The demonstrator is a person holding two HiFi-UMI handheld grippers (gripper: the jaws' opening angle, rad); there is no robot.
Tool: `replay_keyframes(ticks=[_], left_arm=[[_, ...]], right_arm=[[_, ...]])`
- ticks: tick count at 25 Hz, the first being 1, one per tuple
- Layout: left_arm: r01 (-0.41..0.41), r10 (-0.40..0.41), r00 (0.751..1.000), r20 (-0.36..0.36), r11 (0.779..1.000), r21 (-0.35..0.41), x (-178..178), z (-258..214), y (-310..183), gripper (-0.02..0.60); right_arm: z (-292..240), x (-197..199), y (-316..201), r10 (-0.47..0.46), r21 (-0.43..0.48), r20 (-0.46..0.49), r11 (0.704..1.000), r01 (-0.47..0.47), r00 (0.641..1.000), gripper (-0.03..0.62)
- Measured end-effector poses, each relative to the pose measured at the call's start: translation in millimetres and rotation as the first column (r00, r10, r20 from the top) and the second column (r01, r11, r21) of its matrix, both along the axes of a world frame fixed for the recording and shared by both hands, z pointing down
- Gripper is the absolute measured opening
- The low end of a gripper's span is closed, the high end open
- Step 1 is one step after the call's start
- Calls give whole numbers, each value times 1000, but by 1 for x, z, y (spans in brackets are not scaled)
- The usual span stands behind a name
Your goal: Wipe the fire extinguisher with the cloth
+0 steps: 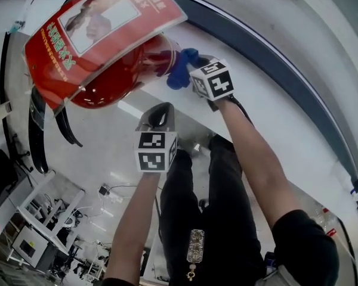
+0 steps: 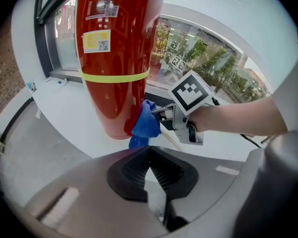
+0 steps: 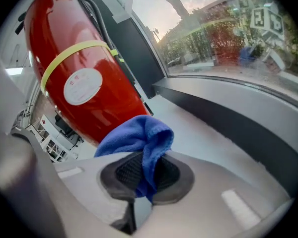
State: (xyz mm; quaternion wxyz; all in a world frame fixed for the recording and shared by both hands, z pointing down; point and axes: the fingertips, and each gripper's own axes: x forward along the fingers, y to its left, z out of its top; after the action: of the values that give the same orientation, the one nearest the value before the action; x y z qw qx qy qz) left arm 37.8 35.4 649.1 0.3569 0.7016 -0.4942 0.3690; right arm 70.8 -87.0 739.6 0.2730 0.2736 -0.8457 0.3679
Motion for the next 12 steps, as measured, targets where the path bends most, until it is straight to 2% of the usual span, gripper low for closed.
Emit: replay_keyframes(ticks=[12], left_arm=[[70,-71,997,-38,997,-19,17,10,-25,8]], right_arm=[[12,-5,-53,-186,63,-72,980,190,980,26]])
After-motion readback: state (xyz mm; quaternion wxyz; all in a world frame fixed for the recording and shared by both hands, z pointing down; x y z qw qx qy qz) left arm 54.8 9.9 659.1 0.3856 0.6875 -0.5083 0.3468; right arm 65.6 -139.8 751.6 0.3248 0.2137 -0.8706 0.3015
